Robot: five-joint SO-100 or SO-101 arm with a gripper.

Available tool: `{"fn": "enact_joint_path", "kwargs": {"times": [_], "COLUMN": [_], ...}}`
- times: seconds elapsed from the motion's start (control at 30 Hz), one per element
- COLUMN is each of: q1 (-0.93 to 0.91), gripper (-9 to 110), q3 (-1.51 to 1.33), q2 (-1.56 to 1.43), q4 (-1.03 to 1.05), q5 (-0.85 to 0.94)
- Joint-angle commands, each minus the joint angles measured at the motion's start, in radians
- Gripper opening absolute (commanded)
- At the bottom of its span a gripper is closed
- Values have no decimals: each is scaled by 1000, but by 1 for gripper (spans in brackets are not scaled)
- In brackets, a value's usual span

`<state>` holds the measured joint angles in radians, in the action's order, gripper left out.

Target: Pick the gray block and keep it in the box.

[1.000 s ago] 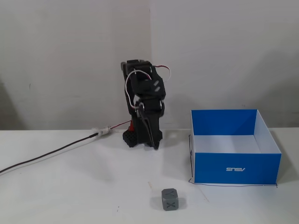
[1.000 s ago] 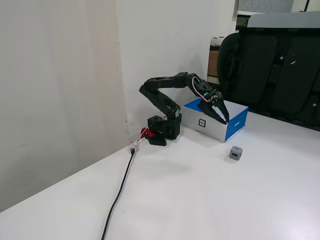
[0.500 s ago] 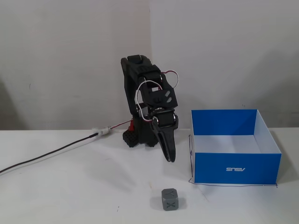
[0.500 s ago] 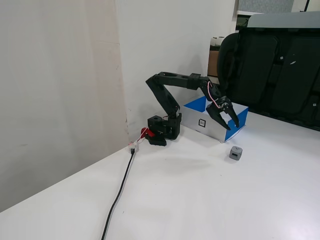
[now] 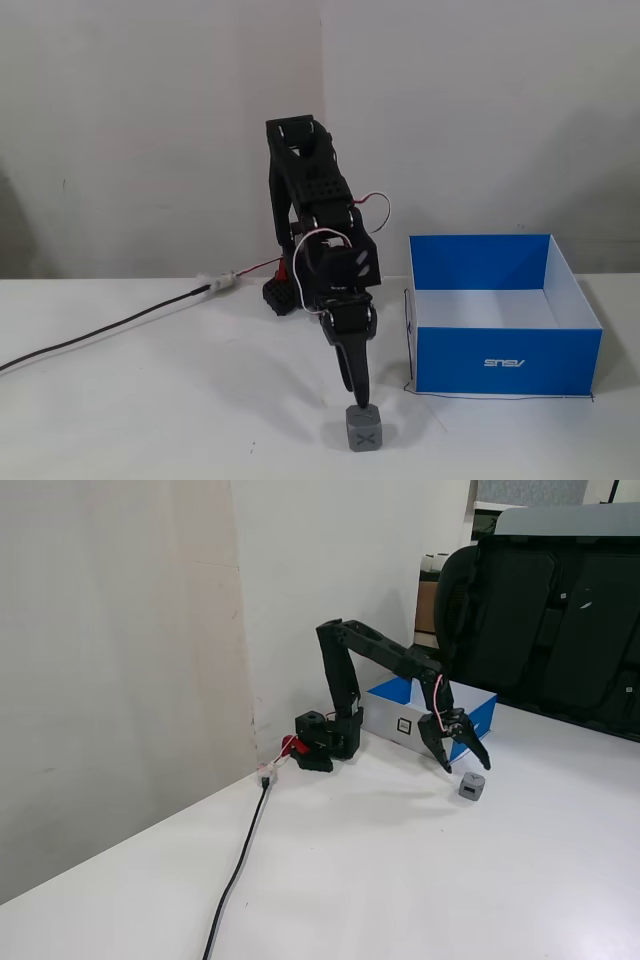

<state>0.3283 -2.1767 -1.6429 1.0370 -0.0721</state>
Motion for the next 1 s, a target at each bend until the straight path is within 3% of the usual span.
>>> {"fn": "enact_joint_path", "kwargs": {"times": [0.0,0.47,0.77,0.97], "q1": [-15,20,20,11], "gripper": [30,31,2,0], "q3": [112,310,302,337], "q2": [34,282,301,184], "q4": [14,38,34,137], "q5": [-12,-15,-15,-14]}}
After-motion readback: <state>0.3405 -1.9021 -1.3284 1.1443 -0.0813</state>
